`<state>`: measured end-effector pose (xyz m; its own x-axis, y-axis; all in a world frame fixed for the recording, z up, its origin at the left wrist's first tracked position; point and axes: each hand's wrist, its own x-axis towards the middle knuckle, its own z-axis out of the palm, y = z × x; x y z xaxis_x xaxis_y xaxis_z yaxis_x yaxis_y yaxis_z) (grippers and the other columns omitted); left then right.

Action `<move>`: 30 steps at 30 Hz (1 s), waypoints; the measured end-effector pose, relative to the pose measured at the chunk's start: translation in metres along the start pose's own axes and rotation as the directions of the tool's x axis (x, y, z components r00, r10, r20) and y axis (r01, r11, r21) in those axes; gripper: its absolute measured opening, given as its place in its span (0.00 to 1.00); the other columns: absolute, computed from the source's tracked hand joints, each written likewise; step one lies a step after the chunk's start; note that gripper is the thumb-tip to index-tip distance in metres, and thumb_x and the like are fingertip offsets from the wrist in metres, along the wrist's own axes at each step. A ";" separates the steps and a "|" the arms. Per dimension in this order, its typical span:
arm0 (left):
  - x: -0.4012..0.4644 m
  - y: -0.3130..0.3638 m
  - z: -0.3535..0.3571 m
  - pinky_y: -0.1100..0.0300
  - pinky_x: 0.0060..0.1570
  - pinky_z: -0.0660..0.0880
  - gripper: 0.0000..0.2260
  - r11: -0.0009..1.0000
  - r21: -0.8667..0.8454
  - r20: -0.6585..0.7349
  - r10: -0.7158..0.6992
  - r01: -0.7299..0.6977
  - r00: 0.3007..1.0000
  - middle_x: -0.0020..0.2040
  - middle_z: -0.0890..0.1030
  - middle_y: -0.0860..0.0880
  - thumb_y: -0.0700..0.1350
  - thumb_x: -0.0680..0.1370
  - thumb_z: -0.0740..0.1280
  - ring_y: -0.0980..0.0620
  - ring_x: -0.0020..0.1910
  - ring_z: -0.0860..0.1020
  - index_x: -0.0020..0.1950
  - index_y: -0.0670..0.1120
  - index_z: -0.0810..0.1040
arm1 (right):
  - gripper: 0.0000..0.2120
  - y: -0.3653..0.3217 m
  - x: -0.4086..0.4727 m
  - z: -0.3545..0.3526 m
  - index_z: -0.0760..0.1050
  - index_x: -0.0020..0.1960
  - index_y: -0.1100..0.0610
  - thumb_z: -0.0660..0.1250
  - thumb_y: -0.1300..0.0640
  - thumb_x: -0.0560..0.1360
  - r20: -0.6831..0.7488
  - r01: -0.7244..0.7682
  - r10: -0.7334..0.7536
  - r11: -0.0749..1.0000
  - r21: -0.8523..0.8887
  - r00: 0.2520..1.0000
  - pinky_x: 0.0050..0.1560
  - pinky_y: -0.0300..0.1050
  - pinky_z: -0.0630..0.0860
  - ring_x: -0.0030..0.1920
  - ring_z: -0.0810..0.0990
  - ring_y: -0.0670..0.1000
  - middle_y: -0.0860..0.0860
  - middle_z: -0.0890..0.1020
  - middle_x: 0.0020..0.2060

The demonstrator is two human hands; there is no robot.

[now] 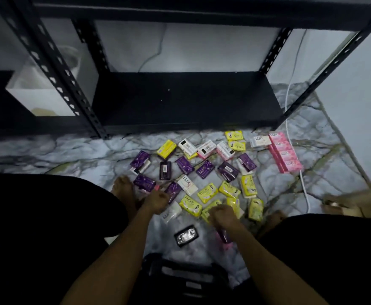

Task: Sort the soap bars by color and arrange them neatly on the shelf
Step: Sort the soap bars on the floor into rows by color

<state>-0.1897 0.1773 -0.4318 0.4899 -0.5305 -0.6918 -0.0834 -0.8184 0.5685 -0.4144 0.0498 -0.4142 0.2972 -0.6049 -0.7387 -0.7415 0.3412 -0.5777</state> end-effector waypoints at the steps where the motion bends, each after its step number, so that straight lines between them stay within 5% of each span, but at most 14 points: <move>1: -0.002 -0.012 0.005 0.63 0.28 0.70 0.09 0.999 -0.003 0.023 -0.048 0.048 0.999 0.36 0.78 0.44 0.38 0.79 0.63 0.49 0.29 0.75 0.41 0.47 0.77 | 0.09 0.012 -0.003 0.006 0.77 0.36 0.64 0.63 0.70 0.73 0.010 -0.001 0.002 0.998 -0.069 1.000 0.28 0.43 0.68 0.23 0.71 0.52 0.60 0.74 0.27; 10: 0.016 -0.009 0.028 0.62 0.32 0.69 0.06 0.996 -0.066 0.084 -0.060 0.066 0.995 0.41 0.79 0.41 0.36 0.77 0.65 0.46 0.34 0.76 0.48 0.43 0.80 | 0.13 0.032 0.034 0.000 0.76 0.30 0.58 0.63 0.66 0.73 -0.114 -0.062 0.062 0.998 0.007 0.991 0.32 0.50 0.71 0.31 0.76 0.57 0.61 0.76 0.28; 15: 0.028 0.012 0.056 0.52 0.48 0.78 0.07 0.999 -0.038 0.065 0.020 -0.017 0.998 0.50 0.84 0.37 0.33 0.74 0.68 0.40 0.50 0.82 0.41 0.45 0.81 | 0.11 0.073 0.029 -0.010 0.75 0.33 0.57 0.68 0.68 0.72 -0.274 -0.153 0.148 0.988 0.004 0.950 0.46 0.59 0.81 0.44 0.83 0.63 0.61 0.81 0.37; 17: 0.028 0.022 0.072 0.50 0.52 0.79 0.05 0.999 0.014 0.113 0.028 -0.029 0.993 0.53 0.83 0.39 0.34 0.75 0.69 0.39 0.54 0.82 0.46 0.43 0.83 | 0.12 0.074 0.024 -0.013 0.75 0.33 0.55 0.72 0.68 0.70 -0.301 -0.115 0.105 0.993 -0.016 0.948 0.48 0.58 0.81 0.46 0.83 0.61 0.60 0.82 0.40; 19: 0.025 0.030 0.088 0.52 0.56 0.79 0.07 0.995 0.087 0.159 0.036 -0.050 0.987 0.56 0.83 0.41 0.38 0.75 0.69 0.41 0.58 0.80 0.52 0.41 0.83 | 0.07 0.077 0.021 -0.014 0.78 0.39 0.56 0.77 0.62 0.68 -0.243 -0.066 0.032 0.989 -0.129 0.970 0.47 0.50 0.77 0.47 0.82 0.57 0.57 0.83 0.42; 21: 0.021 0.035 0.105 0.52 0.56 0.79 0.07 0.992 0.113 0.189 0.042 -0.064 0.981 0.56 0.83 0.41 0.39 0.76 0.70 0.41 0.57 0.80 0.52 0.40 0.83 | 0.21 0.091 0.025 -0.010 0.81 0.52 0.57 0.78 0.48 0.64 -0.164 -0.066 0.024 0.964 -0.256 0.986 0.47 0.44 0.75 0.50 0.82 0.56 0.53 0.84 0.47; 24: 0.017 0.038 0.125 0.51 0.55 0.79 0.04 0.989 0.123 0.210 0.054 -0.081 0.976 0.54 0.84 0.42 0.39 0.75 0.71 0.42 0.56 0.81 0.48 0.44 0.83 | 0.35 0.127 0.052 -0.003 0.78 0.56 0.52 0.67 0.29 0.58 -0.200 -0.065 -0.006 0.935 -0.347 0.980 0.52 0.51 0.78 0.52 0.81 0.57 0.53 0.84 0.49; 30: 0.029 0.065 0.122 0.53 0.55 0.79 0.07 0.988 0.064 0.161 0.130 -0.141 0.978 0.54 0.83 0.43 0.39 0.75 0.72 0.44 0.55 0.81 0.53 0.41 0.82 | 0.20 0.047 0.043 -0.010 0.76 0.51 0.60 0.72 0.46 0.69 -0.355 0.016 -0.205 0.883 -0.470 0.912 0.50 0.52 0.76 0.53 0.77 0.63 0.59 0.77 0.50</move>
<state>-0.2867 0.0818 -0.4688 0.3290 -0.6607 -0.6747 -0.2075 -0.7476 0.6309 -0.4426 0.0328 -0.4692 0.2097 -0.8772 -0.4320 -0.9324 -0.0464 -0.3583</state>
